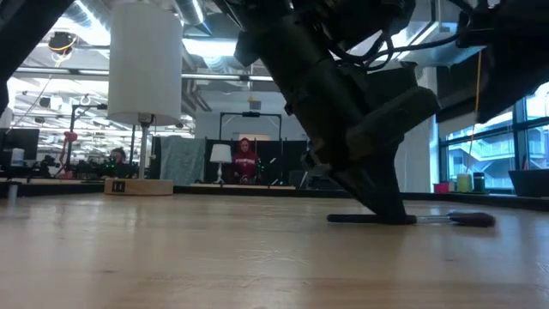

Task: Put items in baskets/containers
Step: Put the highlighter brush into the transparent organizer

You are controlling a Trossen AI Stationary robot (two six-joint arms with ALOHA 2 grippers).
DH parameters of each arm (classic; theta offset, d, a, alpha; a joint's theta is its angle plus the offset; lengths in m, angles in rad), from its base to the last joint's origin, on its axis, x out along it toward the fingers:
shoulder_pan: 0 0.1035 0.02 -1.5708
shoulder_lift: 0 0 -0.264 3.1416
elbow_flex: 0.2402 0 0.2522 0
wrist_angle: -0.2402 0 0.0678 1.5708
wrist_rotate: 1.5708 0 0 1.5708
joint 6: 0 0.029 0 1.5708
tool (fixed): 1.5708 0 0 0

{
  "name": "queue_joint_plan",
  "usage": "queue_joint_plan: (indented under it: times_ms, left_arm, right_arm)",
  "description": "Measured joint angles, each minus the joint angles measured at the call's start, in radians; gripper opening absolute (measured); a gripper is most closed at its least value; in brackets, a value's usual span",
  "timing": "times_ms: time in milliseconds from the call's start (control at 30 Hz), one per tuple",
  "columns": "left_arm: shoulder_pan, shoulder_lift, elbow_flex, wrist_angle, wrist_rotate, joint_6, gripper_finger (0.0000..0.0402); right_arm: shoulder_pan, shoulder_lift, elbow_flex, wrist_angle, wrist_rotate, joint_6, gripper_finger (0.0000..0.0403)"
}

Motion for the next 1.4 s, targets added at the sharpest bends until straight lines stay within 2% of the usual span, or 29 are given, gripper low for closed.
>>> queue_joint_plan:
  times_ms: [100, 167, 367, 500, 567, 633, 767, 900, 967, 1067, 1167, 1300, 1400]
  left_arm:
    - [0.001, -0.024, -0.005, -0.024, 0.002, -0.025, 0.0043]
    - [-0.007, -0.056, -0.010, -0.085, -0.033, -0.038, 0.0050]
    - [-0.065, -0.194, -0.009, -0.371, -0.310, -0.153, 0.0031]
    - [-0.120, -0.265, -0.012, -0.577, -0.461, -0.316, 0.0014]
    - [-0.149, -0.303, -0.009, -0.615, -0.534, -0.383, 0.0009]
    - [-0.173, -0.320, -0.010, -0.621, -0.573, -0.422, 0.0006]
    - [-0.191, -0.305, -0.021, -0.601, -0.563, -0.415, 0.0014]
    - [-0.160, -0.251, -0.018, -0.471, -0.521, -0.285, 0.0042]
    - [-0.130, -0.220, -0.019, -0.345, -0.448, -0.168, 0.0060]
    - [-0.074, -0.167, -0.017, -0.134, -0.273, -0.012, 0.0088]
    - [-0.020, -0.112, -0.017, -0.022, -0.139, 0.043, 0.0109]
    - [0.043, -0.086, -0.016, -0.047, -0.028, 0.032, 0.0121]
    - [0.077, -0.086, -0.018, -0.093, -0.009, 0.002, 0.0119]
  right_arm:
    - [0.000, 0.000, -0.067, 0.135, 0.065, -0.013, 0.0190]
    - [0.000, 0.000, -0.139, 0.257, 0.078, -0.031, 0.0190]
    - [0.000, 0.001, -0.348, 0.664, 0.134, -0.057, 0.0190]
    - [0.000, 0.013, -0.491, 1.137, 0.144, -0.151, 0.0190]
    - [0.000, 0.028, -0.545, 1.329, 0.114, -0.202, 0.0190]
    - [0.000, 0.039, -0.574, 1.427, 0.095, -0.239, 0.0190]
    - [0.000, 0.054, -0.577, 1.440, 0.102, -0.250, 0.0190]
    - [-0.001, 0.059, -0.557, 1.441, 0.146, -0.289, 0.0190]
    - [-0.001, 0.057, -0.546, 1.443, 0.167, -0.311, 0.0190]
    - [-0.001, 0.056, -0.530, 1.436, 0.168, -0.324, 0.0190]
    - [0.003, 0.056, -0.527, 1.431, 0.157, -0.323, 0.0190]
    - [0.009, 0.056, -0.527, 1.399, 0.157, -0.315, 0.0190]
    - [0.009, 0.056, -0.527, 1.362, 0.158, -0.308, 0.0190]
